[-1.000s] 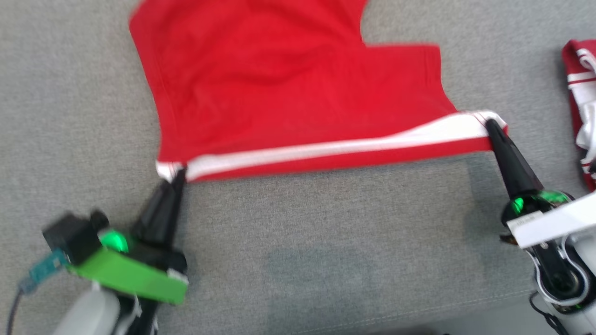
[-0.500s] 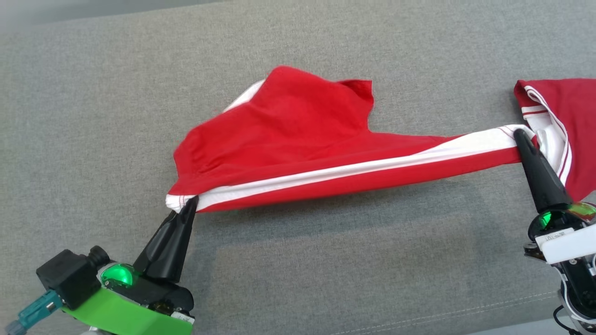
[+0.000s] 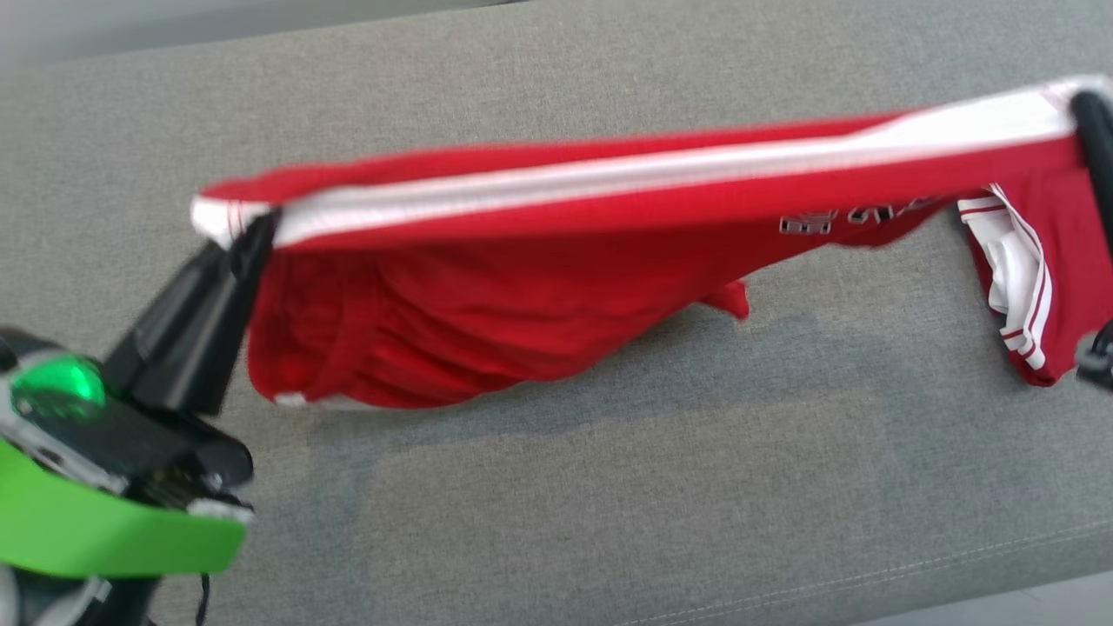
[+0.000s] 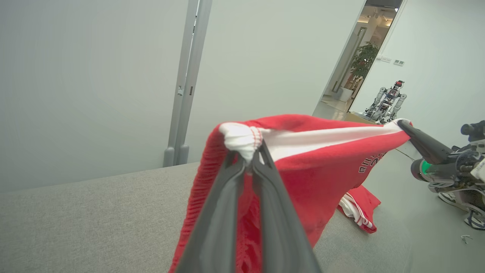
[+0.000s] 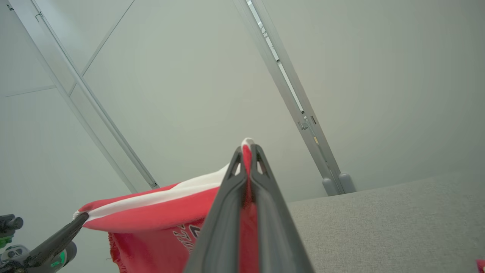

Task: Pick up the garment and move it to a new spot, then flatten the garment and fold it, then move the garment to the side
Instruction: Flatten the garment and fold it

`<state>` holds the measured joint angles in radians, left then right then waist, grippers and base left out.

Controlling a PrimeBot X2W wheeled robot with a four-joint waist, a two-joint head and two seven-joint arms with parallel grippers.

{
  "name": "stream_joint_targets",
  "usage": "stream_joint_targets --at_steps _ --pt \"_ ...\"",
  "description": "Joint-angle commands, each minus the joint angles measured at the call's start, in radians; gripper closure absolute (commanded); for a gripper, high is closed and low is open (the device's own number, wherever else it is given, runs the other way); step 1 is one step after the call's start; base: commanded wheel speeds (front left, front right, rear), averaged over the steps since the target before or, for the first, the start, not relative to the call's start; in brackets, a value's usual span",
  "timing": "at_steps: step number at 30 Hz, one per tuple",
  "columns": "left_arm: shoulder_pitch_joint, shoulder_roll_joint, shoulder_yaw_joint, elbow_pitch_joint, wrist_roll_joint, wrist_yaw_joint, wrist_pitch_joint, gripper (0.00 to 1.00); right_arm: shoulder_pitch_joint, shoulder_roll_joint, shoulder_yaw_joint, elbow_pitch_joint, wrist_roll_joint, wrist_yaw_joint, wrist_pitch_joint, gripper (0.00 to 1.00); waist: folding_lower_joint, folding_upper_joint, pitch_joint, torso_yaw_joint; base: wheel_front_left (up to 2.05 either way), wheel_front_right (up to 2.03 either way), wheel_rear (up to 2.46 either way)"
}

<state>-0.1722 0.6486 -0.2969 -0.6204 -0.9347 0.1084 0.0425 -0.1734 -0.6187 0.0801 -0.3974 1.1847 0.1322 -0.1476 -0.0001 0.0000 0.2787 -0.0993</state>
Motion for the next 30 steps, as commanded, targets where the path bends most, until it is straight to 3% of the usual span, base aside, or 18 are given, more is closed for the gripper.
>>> stream_joint_targets --at_steps 1,6,12,15,20,25,27,30 --pt "-0.081 0.025 0.028 -0.009 -0.033 0.020 0.056 1.00 -0.077 -0.004 -0.016 -0.010 -0.015 -0.003 0.041 1.00 0.0001 0.0000 0.026 -0.012 0.00 0.00 0.00" --pt "-0.277 0.047 0.039 0.000 -0.089 0.048 0.189 1.00 -0.273 0.044 -0.007 -0.022 -0.012 -0.002 0.152 1.00 0.0001 0.0000 0.081 -0.025 0.00 0.00 0.00" --pt "-0.492 0.044 0.018 0.103 -0.101 0.053 0.290 1.00 -0.490 0.120 0.000 0.065 -0.044 -0.002 0.249 1.00 0.0001 0.0000 0.158 -0.028 0.00 0.00 0.00" --pt "-0.654 0.021 -0.003 0.232 -0.077 0.029 0.320 1.00 -0.661 0.198 0.003 0.210 -0.086 -0.002 0.303 1.00 0.0001 0.0000 0.221 -0.026 0.00 0.00 0.00" --pt "-0.929 -0.062 -0.087 0.524 -0.007 -0.025 0.341 1.00 -0.989 0.355 0.001 0.566 -0.255 -0.002 0.389 1.00 0.0001 0.0000 0.312 -0.008 0.00 0.00 0.00" --pt "-1.179 -0.155 -0.139 0.831 0.091 -0.081 0.263 1.00 -1.283 0.479 -0.042 0.873 -0.475 -0.001 0.339 1.00 0.0001 0.0000 0.387 0.020 0.00 0.00 0.00" --pt "-1.317 -0.208 -0.141 0.969 0.166 -0.104 0.134 1.00 -1.425 0.518 -0.083 0.989 -0.582 -0.001 0.233 1.00 0.0001 0.0000 0.420 0.030 0.00 0.00 0.00" --pt "-1.412 -0.249 -0.134 1.074 0.214 -0.136 -0.024 1.00 -1.522 0.548 -0.126 1.064 -0.629 -0.002 0.102 1.00 0.0001 0.0000 0.439 0.035 0.00 0.00 0.00"
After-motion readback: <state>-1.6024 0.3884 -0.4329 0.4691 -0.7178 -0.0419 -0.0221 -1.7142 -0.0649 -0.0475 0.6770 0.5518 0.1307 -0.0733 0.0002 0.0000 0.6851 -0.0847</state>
